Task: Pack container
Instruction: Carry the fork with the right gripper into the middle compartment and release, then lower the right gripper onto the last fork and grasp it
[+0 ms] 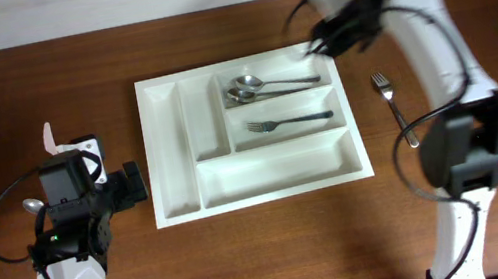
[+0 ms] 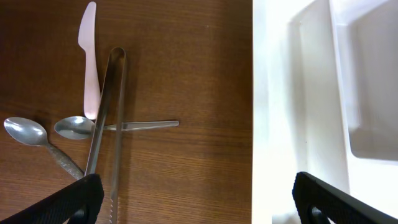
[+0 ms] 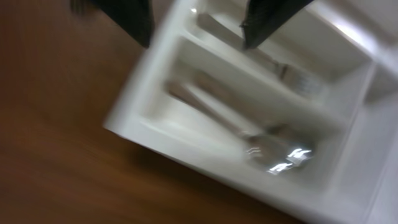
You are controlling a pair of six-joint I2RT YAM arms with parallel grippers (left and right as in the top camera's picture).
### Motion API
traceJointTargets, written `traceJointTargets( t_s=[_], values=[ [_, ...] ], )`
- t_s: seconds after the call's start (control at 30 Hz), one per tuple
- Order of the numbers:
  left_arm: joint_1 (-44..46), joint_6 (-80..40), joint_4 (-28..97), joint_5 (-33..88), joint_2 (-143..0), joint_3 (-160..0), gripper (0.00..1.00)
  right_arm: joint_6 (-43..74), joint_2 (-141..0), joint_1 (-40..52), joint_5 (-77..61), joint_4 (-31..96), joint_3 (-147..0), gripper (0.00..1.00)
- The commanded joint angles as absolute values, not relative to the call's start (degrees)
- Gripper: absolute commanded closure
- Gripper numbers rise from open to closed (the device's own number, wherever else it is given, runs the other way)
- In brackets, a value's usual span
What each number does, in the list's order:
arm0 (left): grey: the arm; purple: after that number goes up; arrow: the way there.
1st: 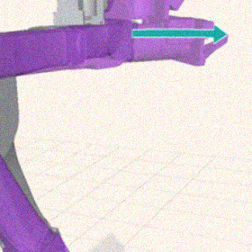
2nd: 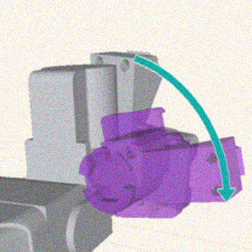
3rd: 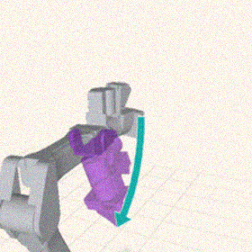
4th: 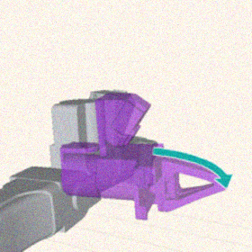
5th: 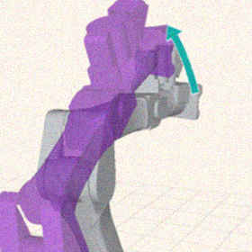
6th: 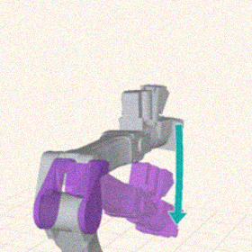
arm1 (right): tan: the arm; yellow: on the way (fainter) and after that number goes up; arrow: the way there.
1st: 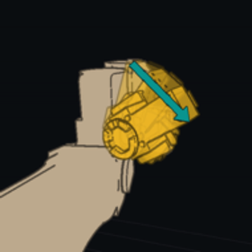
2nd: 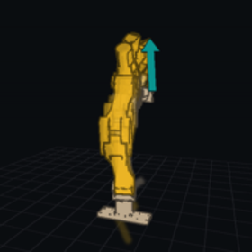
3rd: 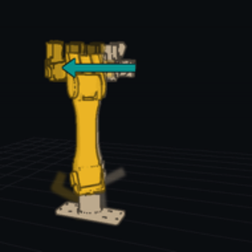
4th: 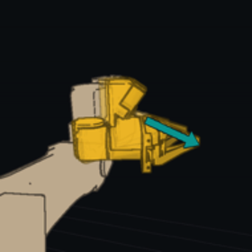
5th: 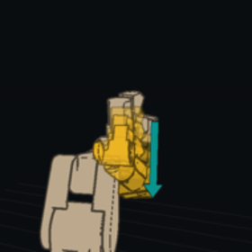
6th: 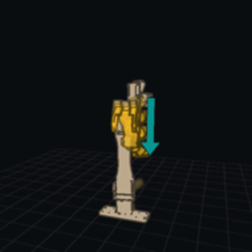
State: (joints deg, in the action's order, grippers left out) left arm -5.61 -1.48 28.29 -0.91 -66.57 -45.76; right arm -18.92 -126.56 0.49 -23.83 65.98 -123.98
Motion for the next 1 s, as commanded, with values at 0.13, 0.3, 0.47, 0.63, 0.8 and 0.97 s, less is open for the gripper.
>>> traceJointTargets(
  t_s=[0.13, 0.3, 0.47, 0.63, 0.8, 0.97],
  values=[
    [-5.8, -0.8, 28.4, -1.3, -66.9, -47.0, 0.01, 0.5, -127.6, -11.1, -22.3, 70.1, -121.4, 0.41],
    [-5.8, -0.8, 28.4, -1.3, -66.9, -47.0, 0.01, -1.8, -128.7, -11.0, -15.3, 71.4, -115.9, 0.35],
    [-5.8, -0.8, 28.4, -1.3, -66.9, -47.0, 0.01, -2.5, -128.7, -10.9, -7.4, 71.1, -109.4, 0.36],
    [-5.8, -0.8, 28.4, -1.3, -66.9, -47.0, 0.01, -4.8, -128.7, -10.8, -1.6, 70.0, -105.9, 0.37],
    [-5.8, -0.8, 28.4, -1.3, -66.9, -47.0, 0.01, -6.9, -128.7, -10.8, -2.0, 66.2, -103.6, 0.44],
    [-5.8, -0.8, 28.4, -1.3, -66.9, -47.0, 0.01, -11.6, -128.7, -9.6, -4.0, 65.5, -102.0, 0.47]
  ],
)
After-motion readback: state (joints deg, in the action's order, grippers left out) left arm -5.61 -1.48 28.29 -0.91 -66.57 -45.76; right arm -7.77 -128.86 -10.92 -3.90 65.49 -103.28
